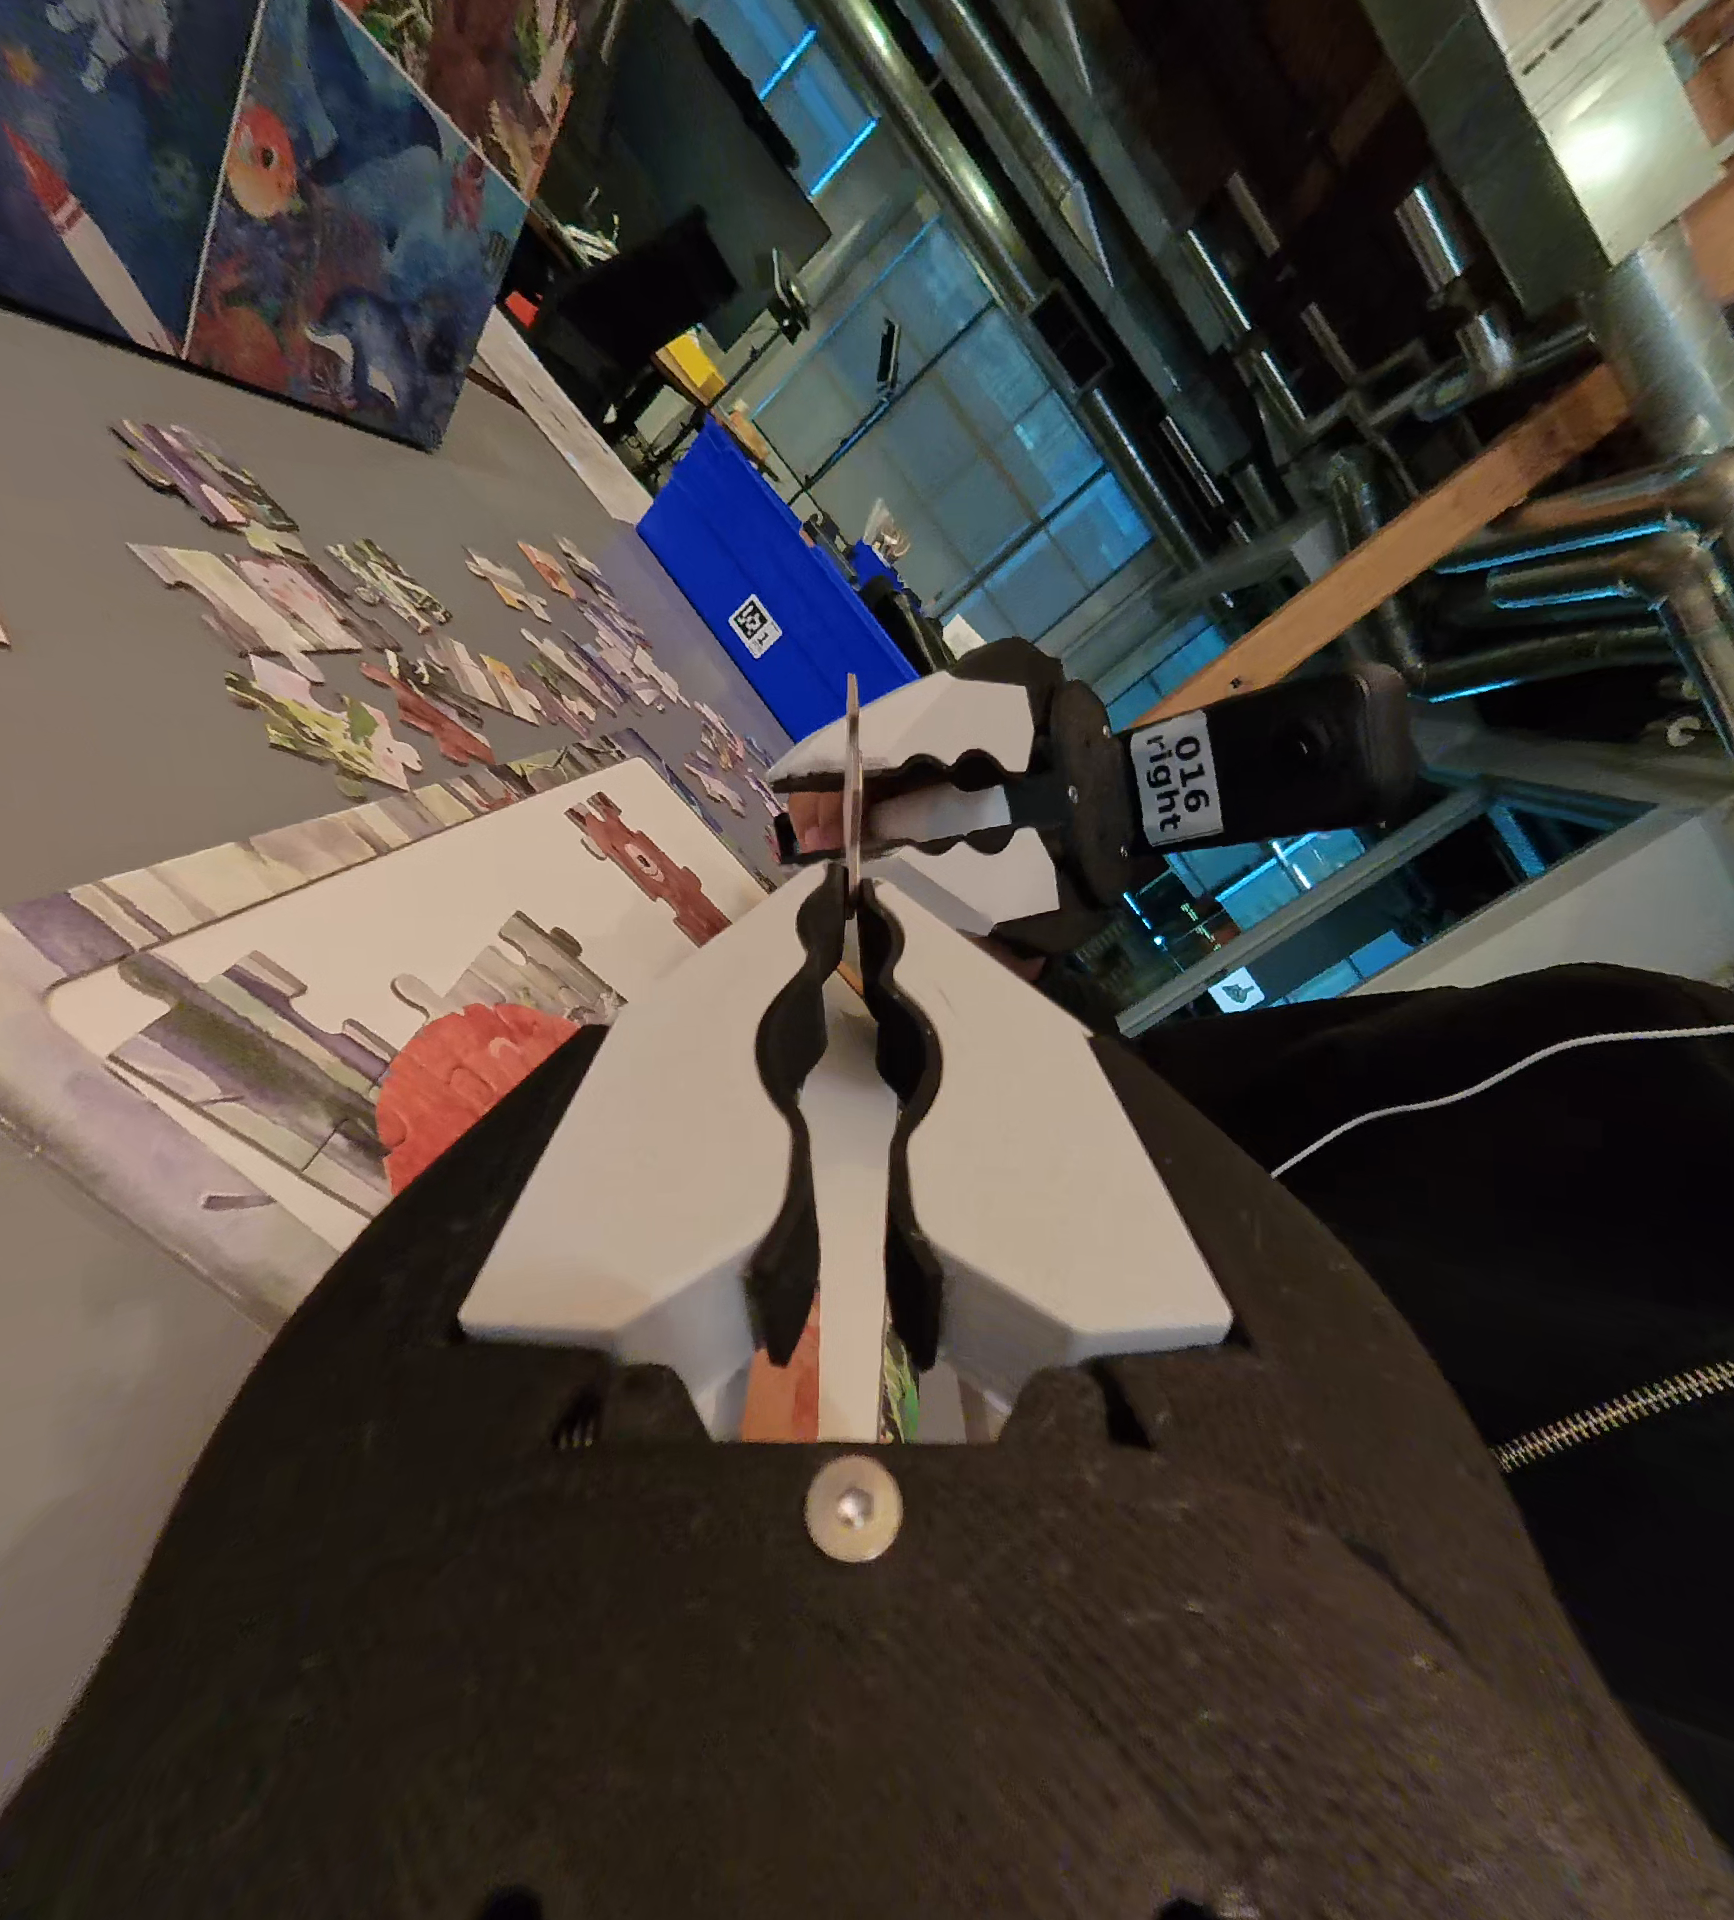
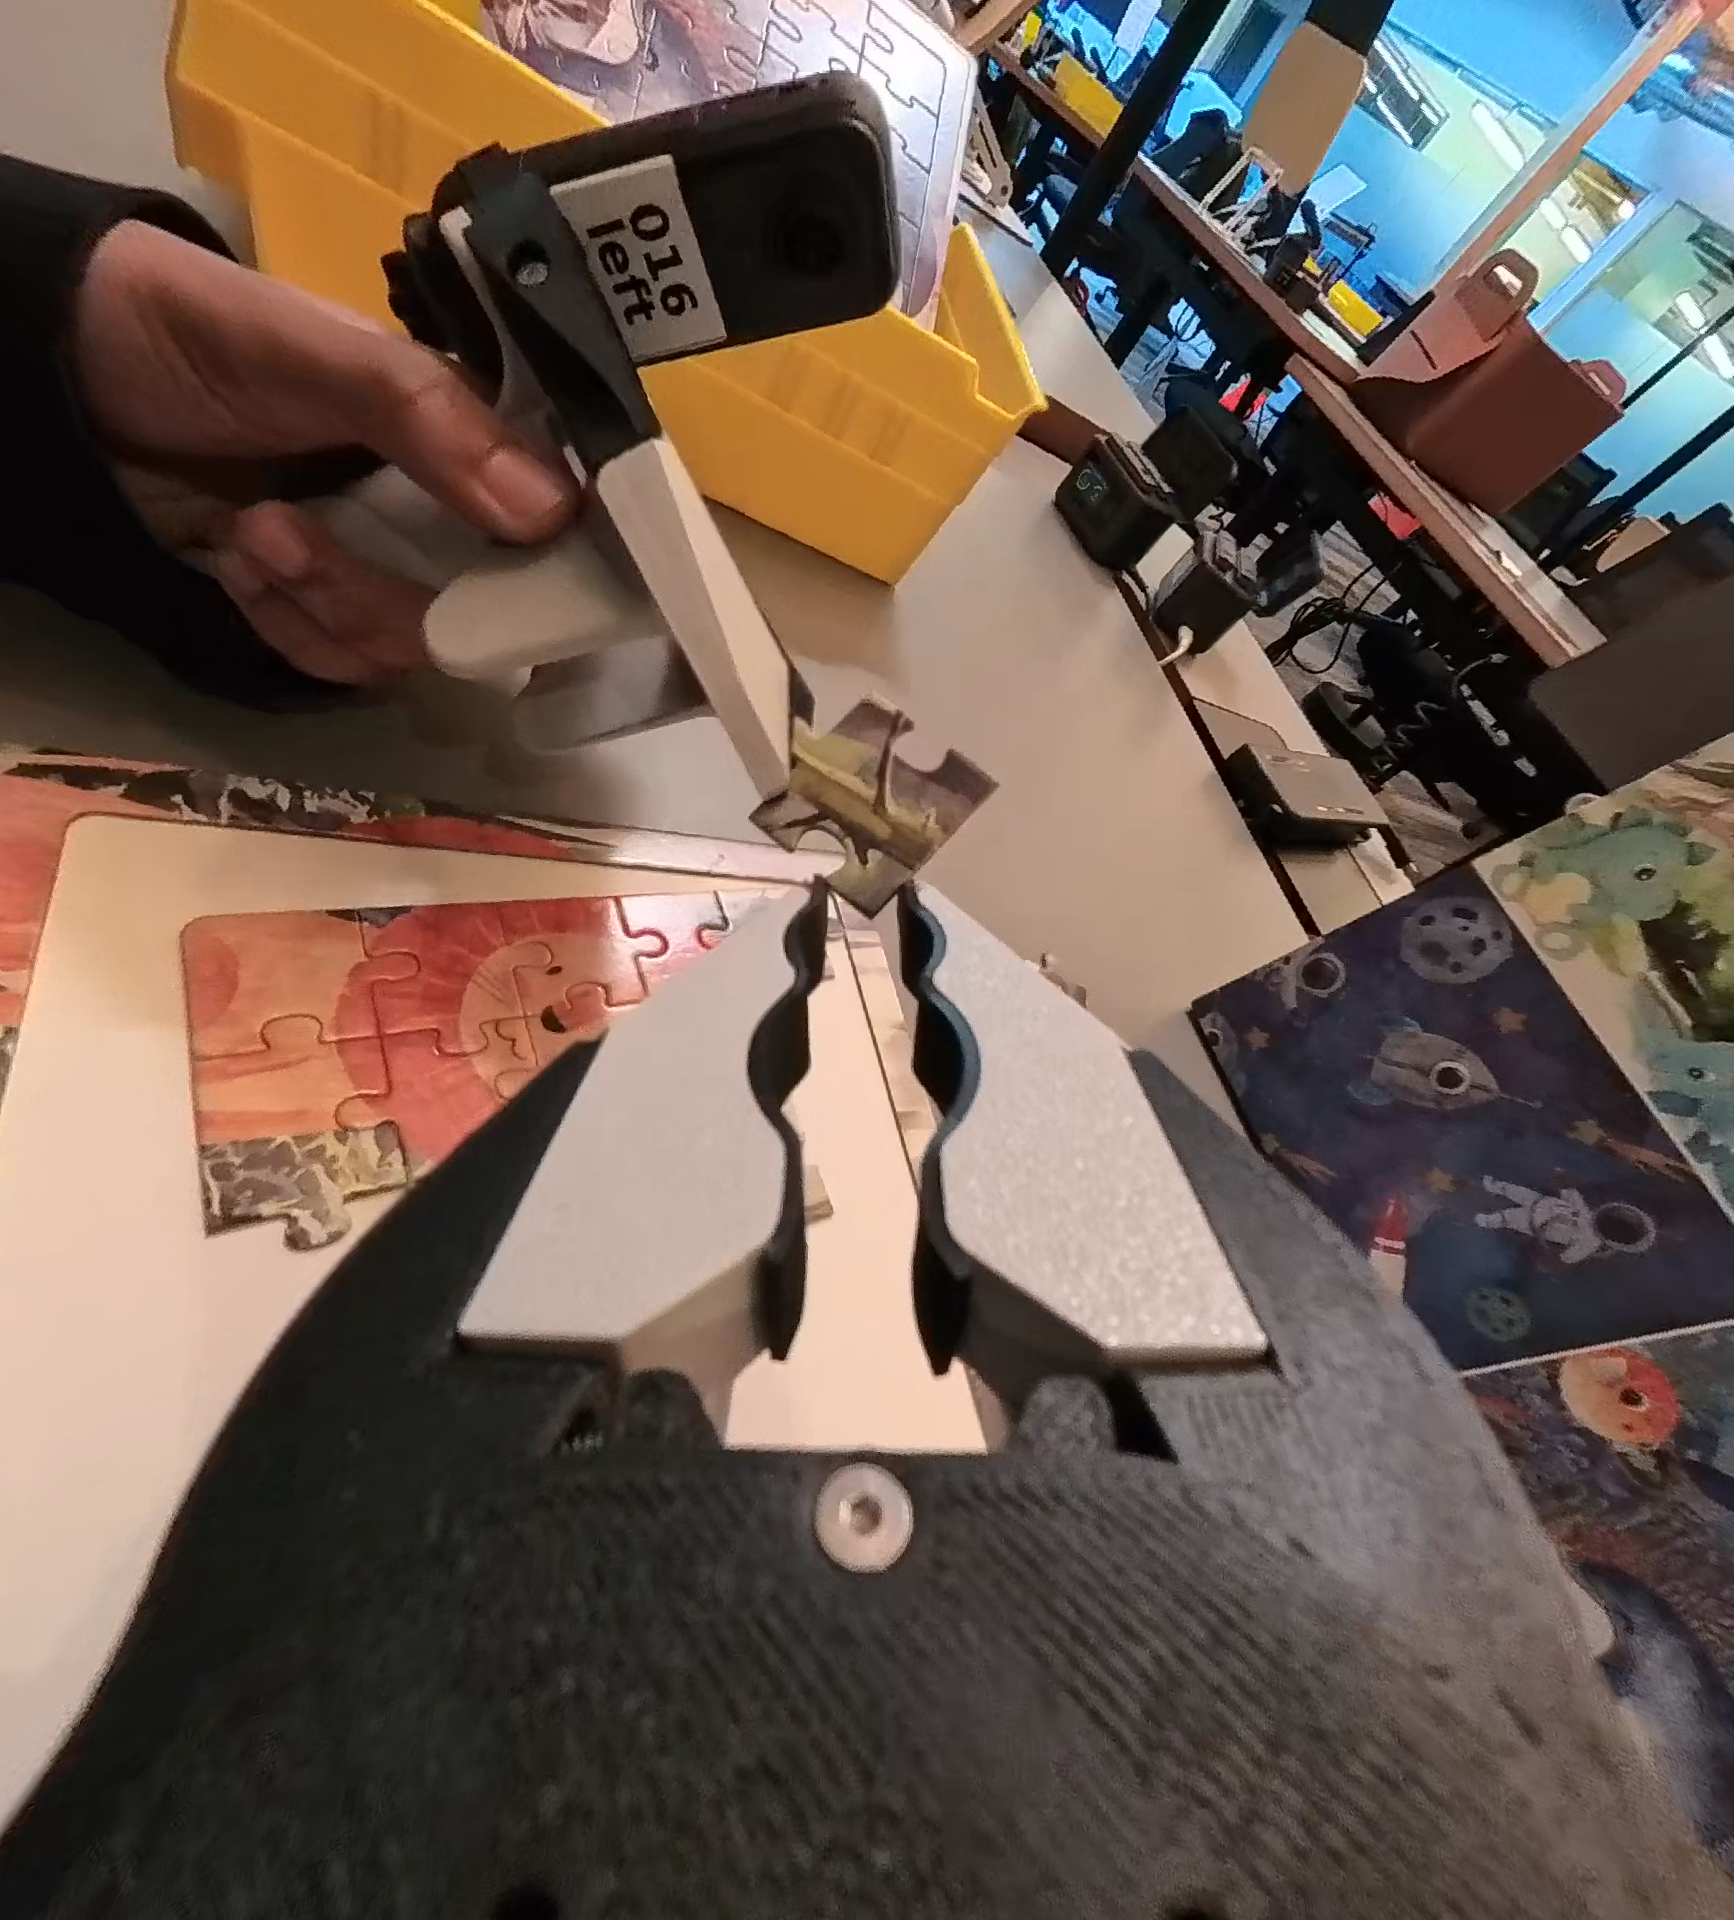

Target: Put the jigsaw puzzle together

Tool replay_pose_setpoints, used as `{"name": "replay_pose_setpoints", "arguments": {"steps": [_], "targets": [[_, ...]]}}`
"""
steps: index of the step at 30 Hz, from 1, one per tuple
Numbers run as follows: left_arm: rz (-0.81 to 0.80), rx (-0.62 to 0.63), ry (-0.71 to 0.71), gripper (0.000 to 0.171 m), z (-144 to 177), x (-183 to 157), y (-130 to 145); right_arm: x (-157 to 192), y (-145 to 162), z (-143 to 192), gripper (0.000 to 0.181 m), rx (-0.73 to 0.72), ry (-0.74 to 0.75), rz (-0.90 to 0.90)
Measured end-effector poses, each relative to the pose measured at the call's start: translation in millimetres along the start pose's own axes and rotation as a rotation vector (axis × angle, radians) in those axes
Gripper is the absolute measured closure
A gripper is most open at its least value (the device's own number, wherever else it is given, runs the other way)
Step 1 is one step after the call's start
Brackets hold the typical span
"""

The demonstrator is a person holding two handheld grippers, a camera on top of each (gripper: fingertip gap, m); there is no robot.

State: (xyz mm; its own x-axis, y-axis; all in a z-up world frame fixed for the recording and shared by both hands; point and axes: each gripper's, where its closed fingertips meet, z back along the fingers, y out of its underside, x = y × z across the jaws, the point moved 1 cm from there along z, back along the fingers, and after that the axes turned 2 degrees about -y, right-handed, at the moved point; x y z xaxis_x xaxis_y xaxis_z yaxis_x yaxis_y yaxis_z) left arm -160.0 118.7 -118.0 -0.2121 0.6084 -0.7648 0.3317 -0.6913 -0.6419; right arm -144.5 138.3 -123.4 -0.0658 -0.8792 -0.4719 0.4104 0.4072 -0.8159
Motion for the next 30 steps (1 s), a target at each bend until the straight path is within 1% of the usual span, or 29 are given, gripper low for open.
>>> {"name": "replay_pose_setpoints", "arguments": {"steps": [6,9,12,15,18,22,25,30], "targets": [[0.006,-0.043,-0.004,0.171,5.2,1.5,-6.8,6.3,2.9,-1.4,0.175,0.018,-0.021,0.041],[-0.007,-0.063,-0.019,0.171,7.5,2.4,-10.0,-0.5,1.2,1.6,0.16,0.01,0.014,0.068],[-0.006,-0.07,-0.048,0.171,9.9,6.8,-11.4,-7.8,-6.2,6.2,0.142,-0.045,0.043,0.063],[0.013,-0.047,-0.046,0.171,7.4,8.5,-7.5,-5.8,-12.0,6.4,0.139,-0.076,0.033,0.078],[0.014,-0.024,-0.054,0.171,5.2,9.9,-3.9,-2.3,-7.2,2.2,0.136,-0.046,0.023,0.094],[0.028,0.004,-0.05,0.171,3.0,10.5,0.6,0.8,-2.5,0.1,0.137,-0.032,0.001,0.091],[0.028,0.018,-0.052,0.171,2.0,10.8,2.6,4.4,-0.9,-0.7,0.144,-0.032,-0.031,0.081],[0.02,0.034,-0.048,0.171,0.7,9.6,4.9,4.8,3.3,-2.2,0.146,-0.01,-0.035,0.097]]}}
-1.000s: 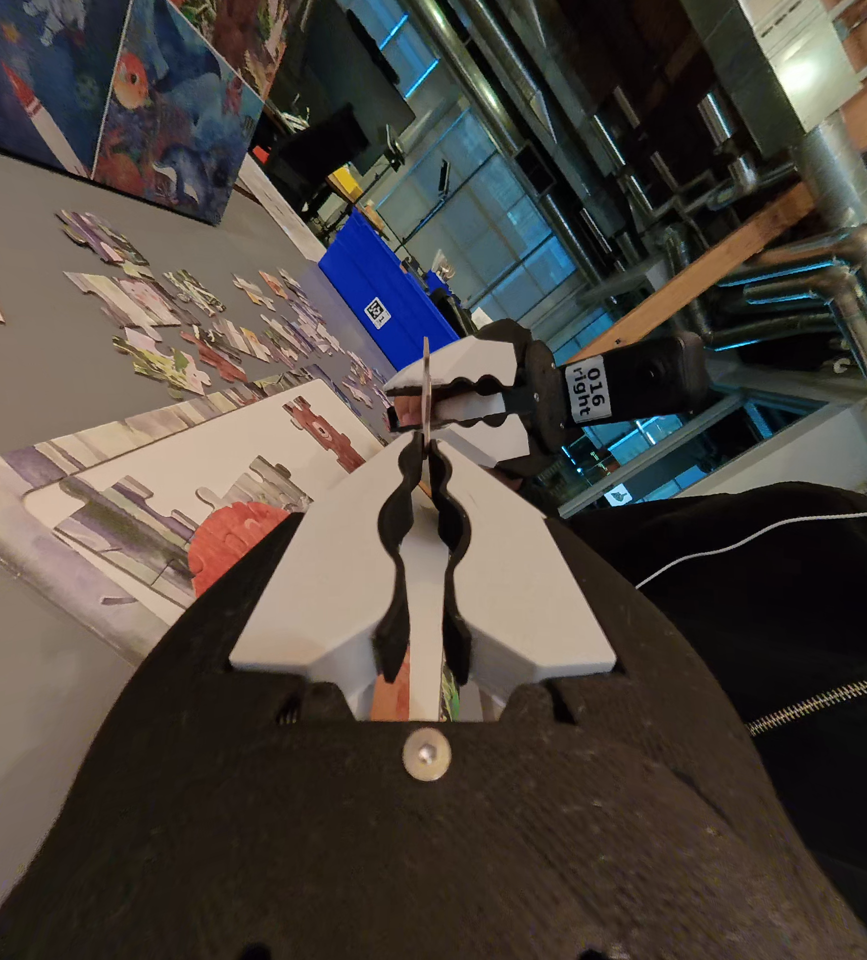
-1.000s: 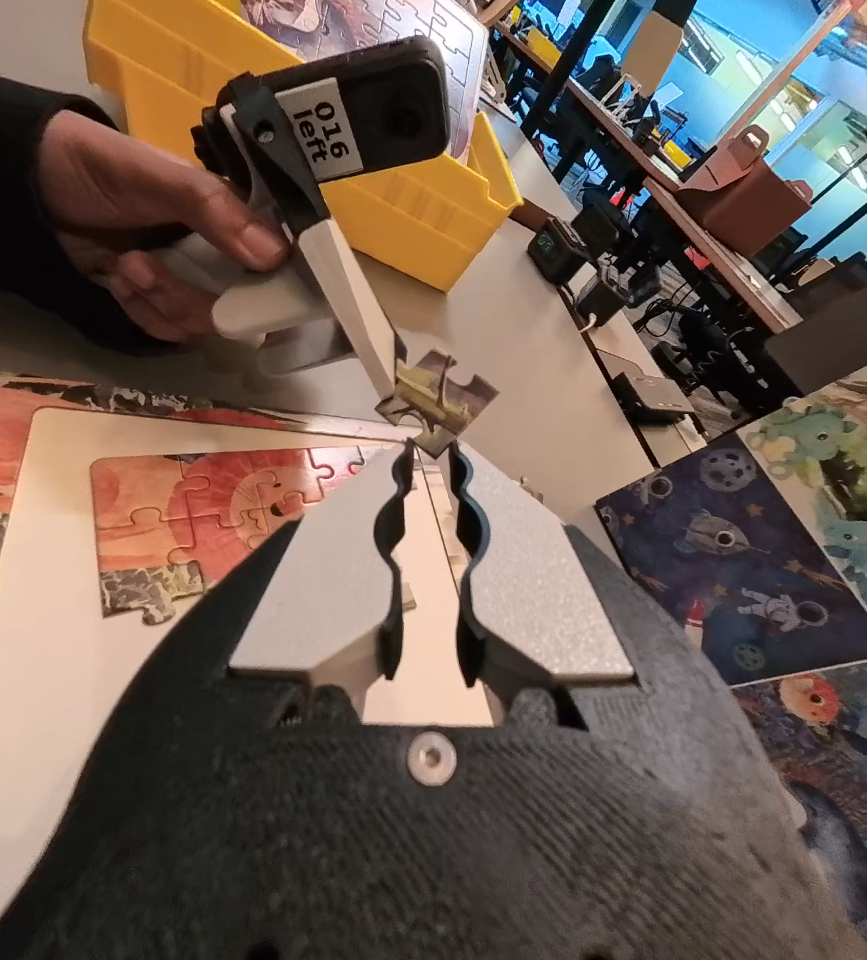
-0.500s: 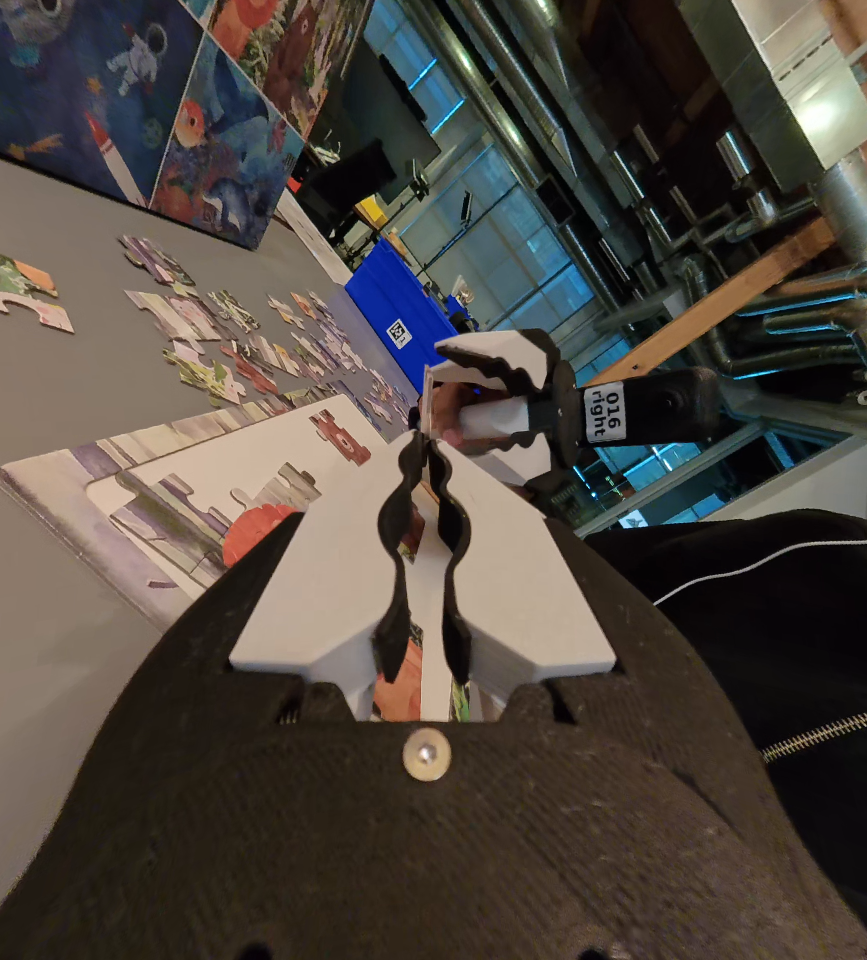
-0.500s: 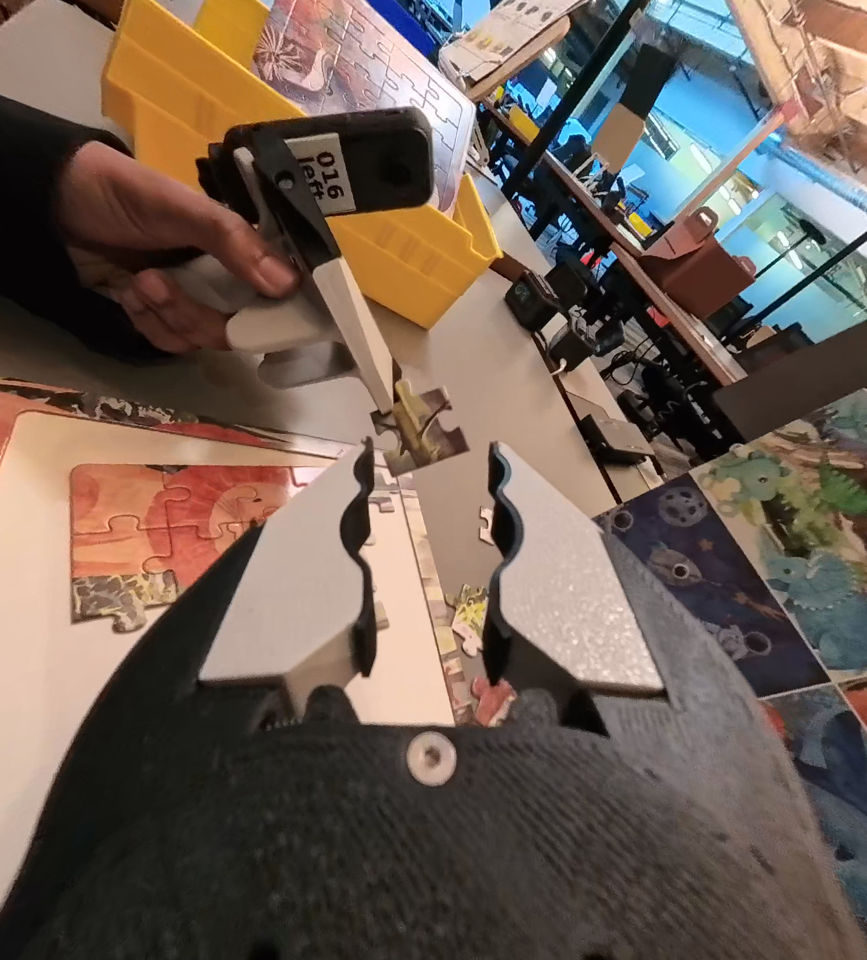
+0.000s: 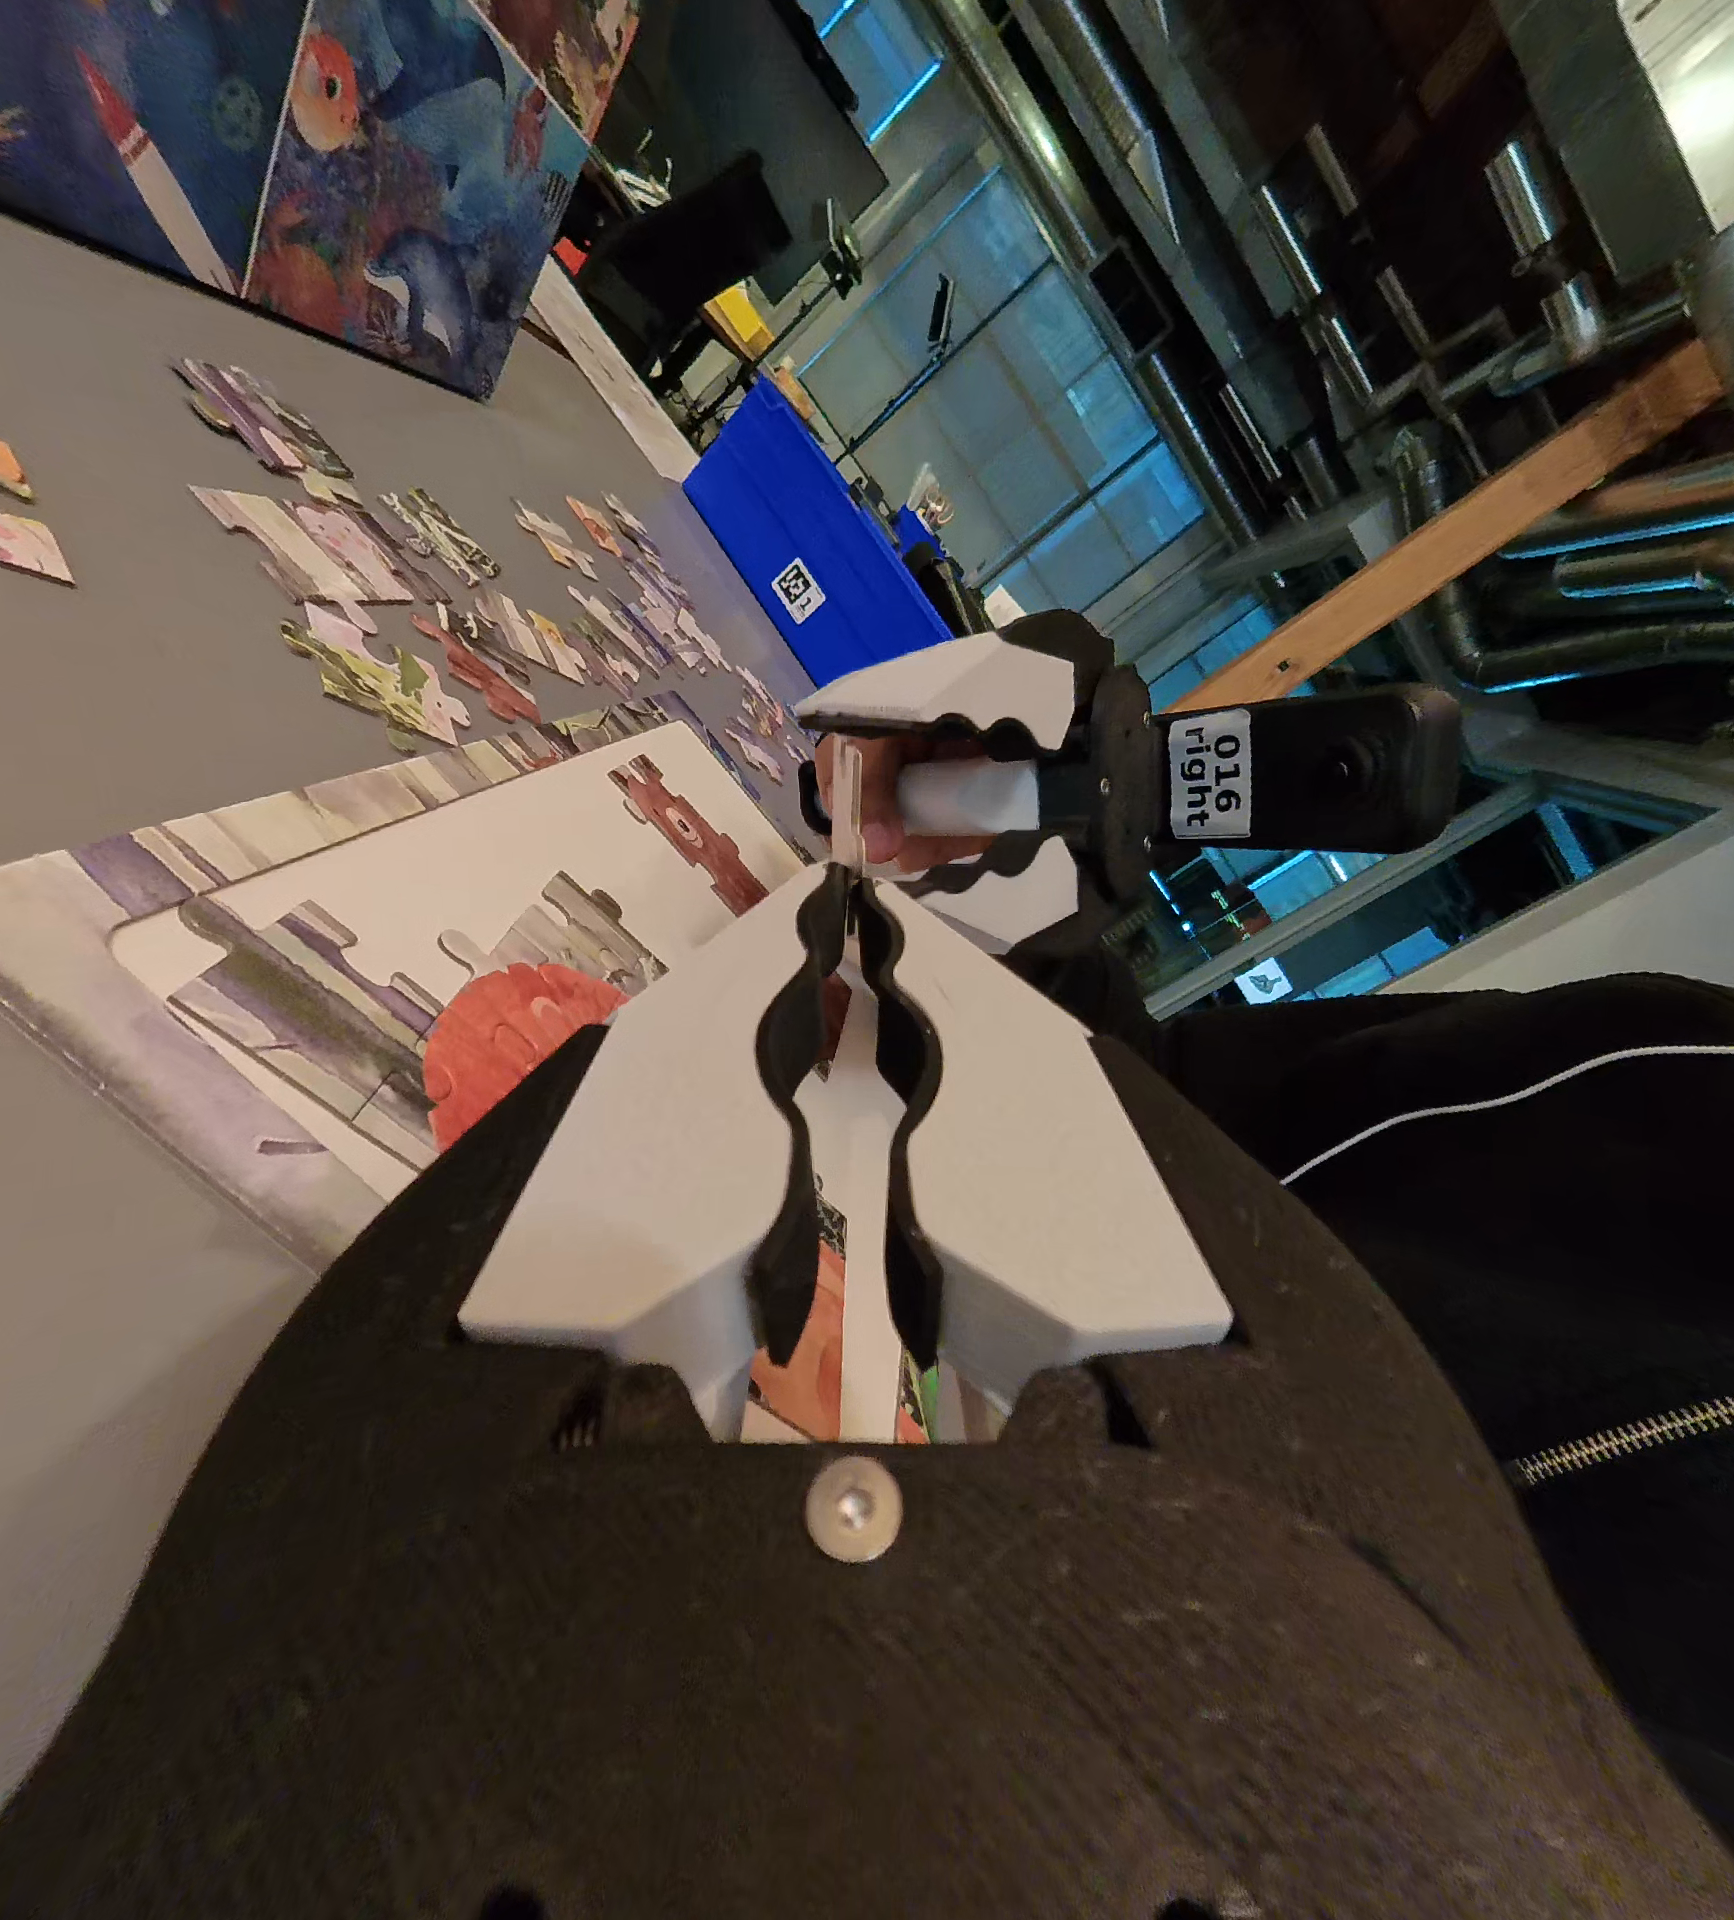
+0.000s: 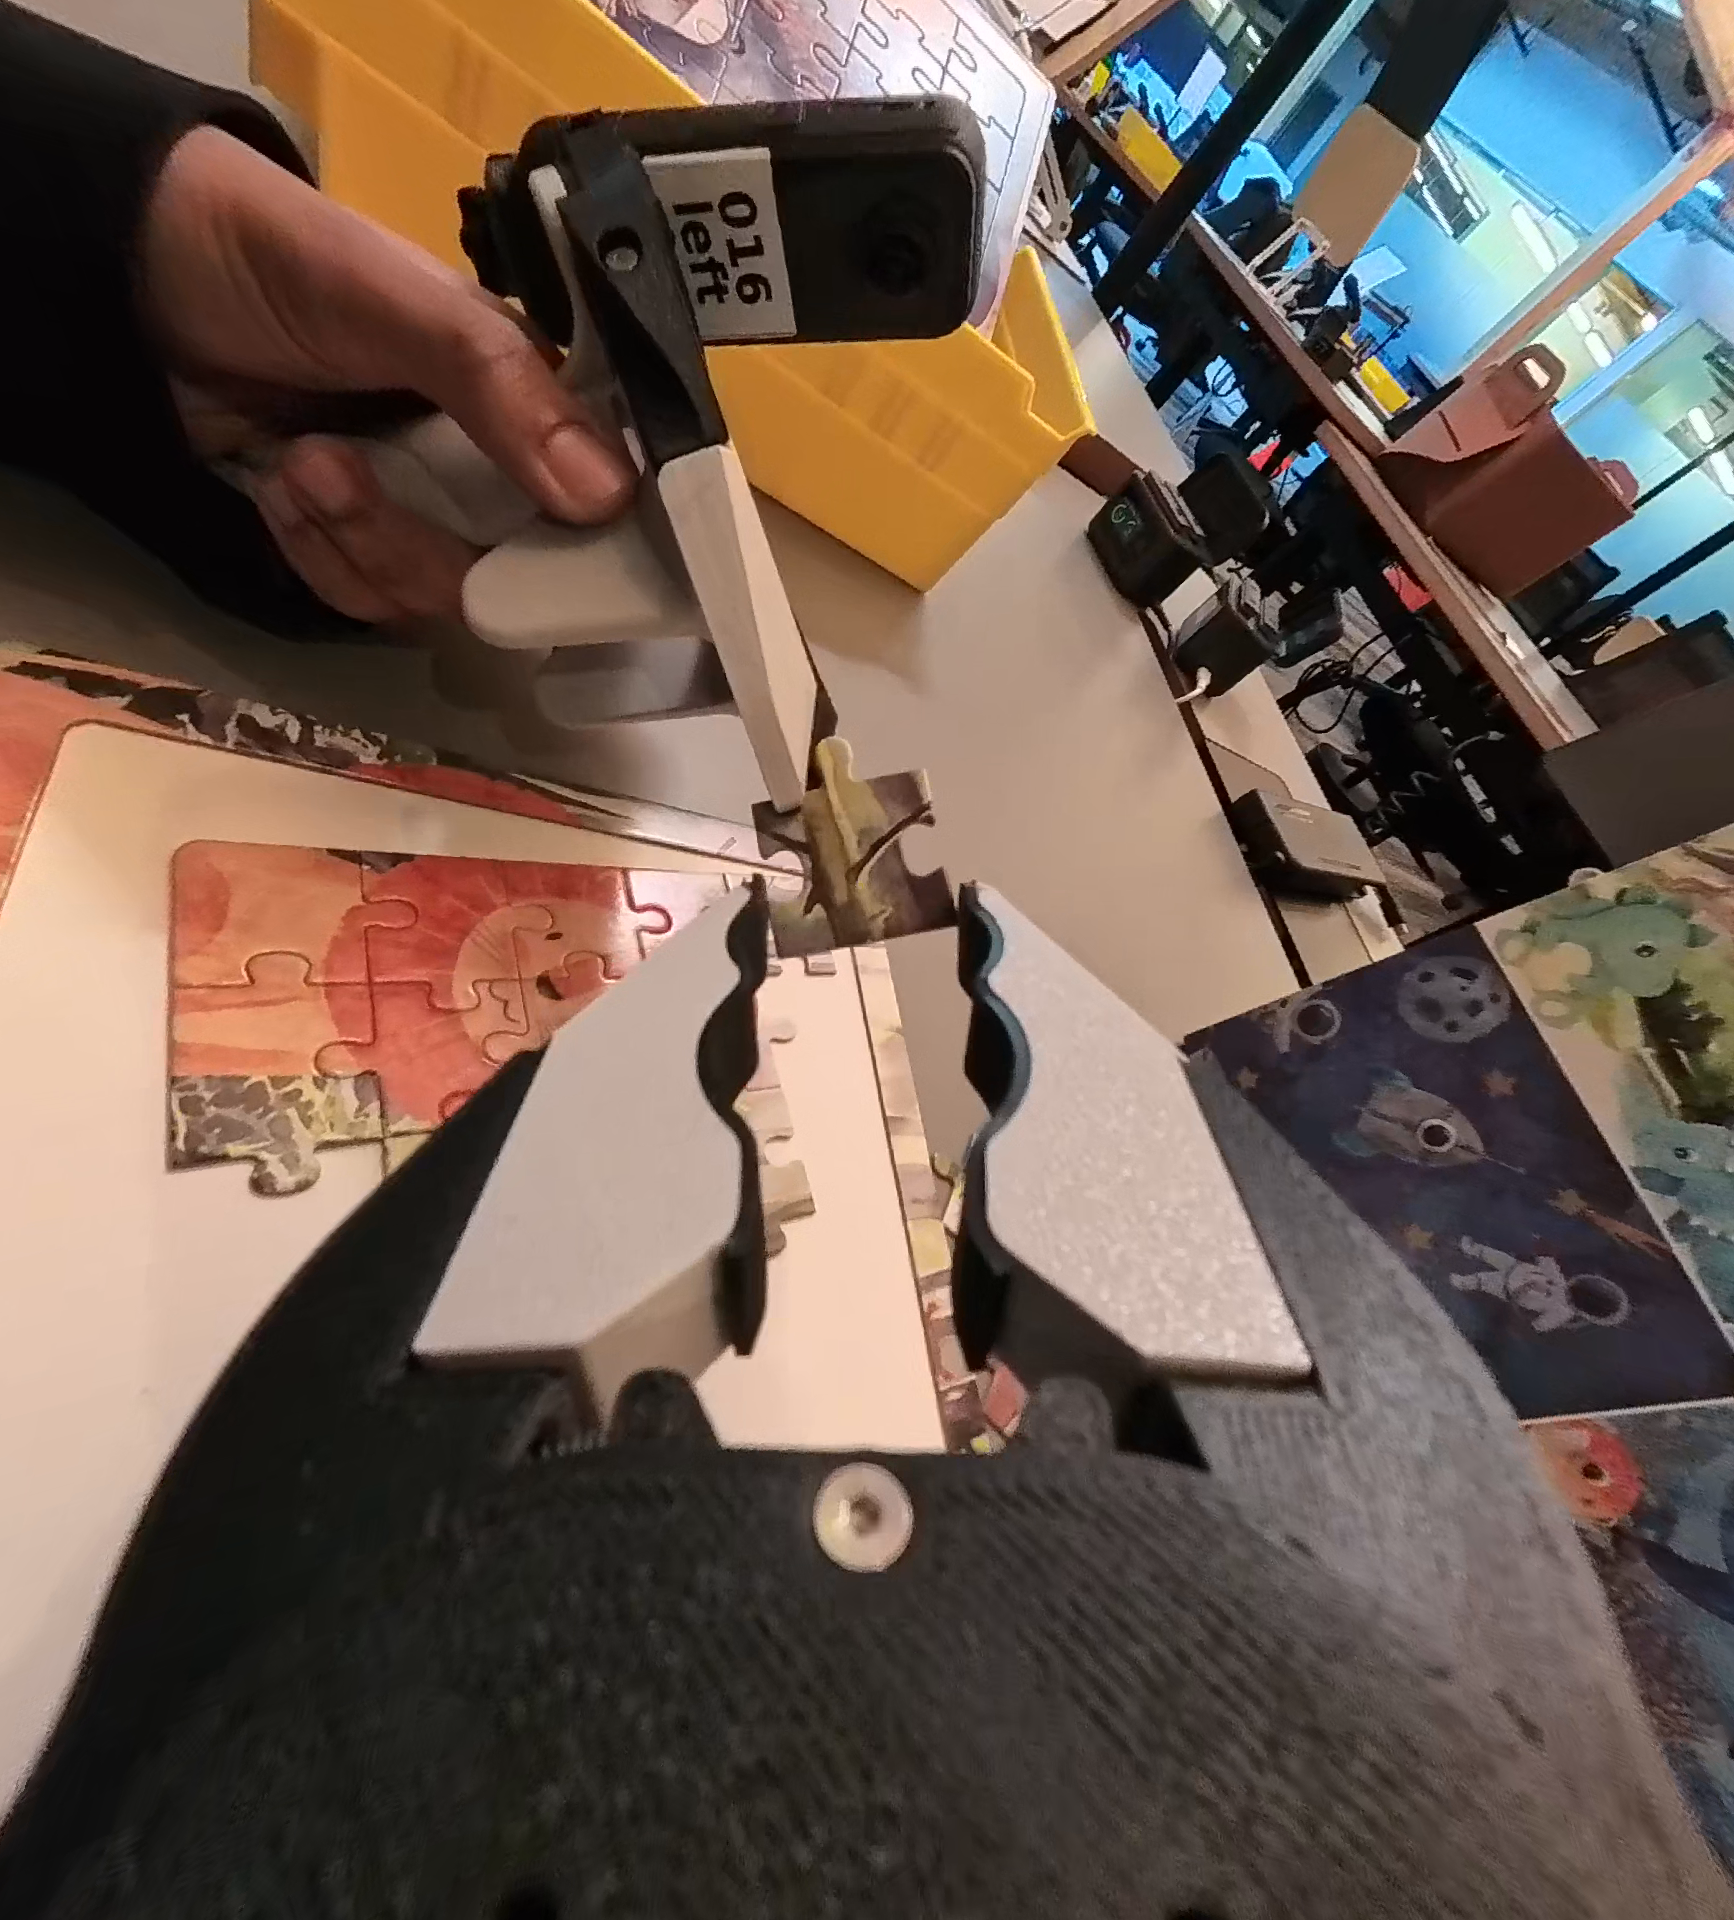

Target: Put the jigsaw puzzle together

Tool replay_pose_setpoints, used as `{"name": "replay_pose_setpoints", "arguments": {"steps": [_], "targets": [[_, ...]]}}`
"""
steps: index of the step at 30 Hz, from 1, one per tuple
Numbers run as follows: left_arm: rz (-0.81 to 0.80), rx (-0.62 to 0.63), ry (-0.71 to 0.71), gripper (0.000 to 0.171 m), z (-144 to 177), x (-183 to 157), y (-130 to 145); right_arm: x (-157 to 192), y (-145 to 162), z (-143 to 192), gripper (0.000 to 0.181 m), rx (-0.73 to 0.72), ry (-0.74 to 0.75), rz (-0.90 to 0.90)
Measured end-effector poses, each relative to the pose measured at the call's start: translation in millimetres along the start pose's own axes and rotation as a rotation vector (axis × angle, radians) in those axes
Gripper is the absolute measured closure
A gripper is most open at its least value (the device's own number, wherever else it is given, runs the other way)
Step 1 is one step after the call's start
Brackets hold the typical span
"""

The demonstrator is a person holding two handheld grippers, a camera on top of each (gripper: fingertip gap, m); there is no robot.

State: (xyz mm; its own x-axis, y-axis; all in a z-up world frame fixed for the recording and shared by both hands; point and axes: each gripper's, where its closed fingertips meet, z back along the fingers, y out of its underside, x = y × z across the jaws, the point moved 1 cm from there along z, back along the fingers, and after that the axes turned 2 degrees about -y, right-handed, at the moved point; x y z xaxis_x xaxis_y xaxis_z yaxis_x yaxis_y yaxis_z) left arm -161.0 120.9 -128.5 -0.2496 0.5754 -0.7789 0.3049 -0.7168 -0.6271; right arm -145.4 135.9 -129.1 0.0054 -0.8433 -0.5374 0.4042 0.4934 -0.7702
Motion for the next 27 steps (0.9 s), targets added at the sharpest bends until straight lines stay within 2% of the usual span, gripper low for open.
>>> {"name": "replay_pose_setpoints", "arguments": {"steps": [4,5,7,10,14,17,22,27], "targets": [[-0.008,-0.005,0.011,0.171,0.3,-2.2,-0.9,-1.8,0.6,0.6,0.146,0.008,-0.002,0.004],[-0.016,-0.017,-0.001,0.164,1.4,-1.3,-3.0,-4.9,2.3,1.3,0.147,0.017,0.006,0.011],[-0.035,-0.07,-0.051,0.157,8.4,3.9,-11.8,-14.0,7.4,3.7,0.147,0.037,0.023,0.008],[-0.11,-0.118,-0.163,0.162,21.2,12.7,-22.0,-24.0,24.7,2.1,0.146,0.107,-0.005,-0.063],[-0.213,-0.017,-0.377,0.167,22.7,35.3,-12.6,-15.7,53.4,-14.8,0.147,0.249,-0.143,-0.168],[-0.262,0.06,-0.499,0.171,21.7,48.6,-4.4,-4.6,64.2,-31.1,0.147,0.302,-0.247,-0.236],[-0.278,0.117,-0.578,0.171,21.1,57.9,1.4,3.7,67.0,-45.3,0.147,0.303,-0.346,-0.31],[-0.269,0.157,-0.611,0.171,20.1,63.4,6.0,6.6,69.0,-44.3,0.147,0.284,-0.389,-0.367]]}}
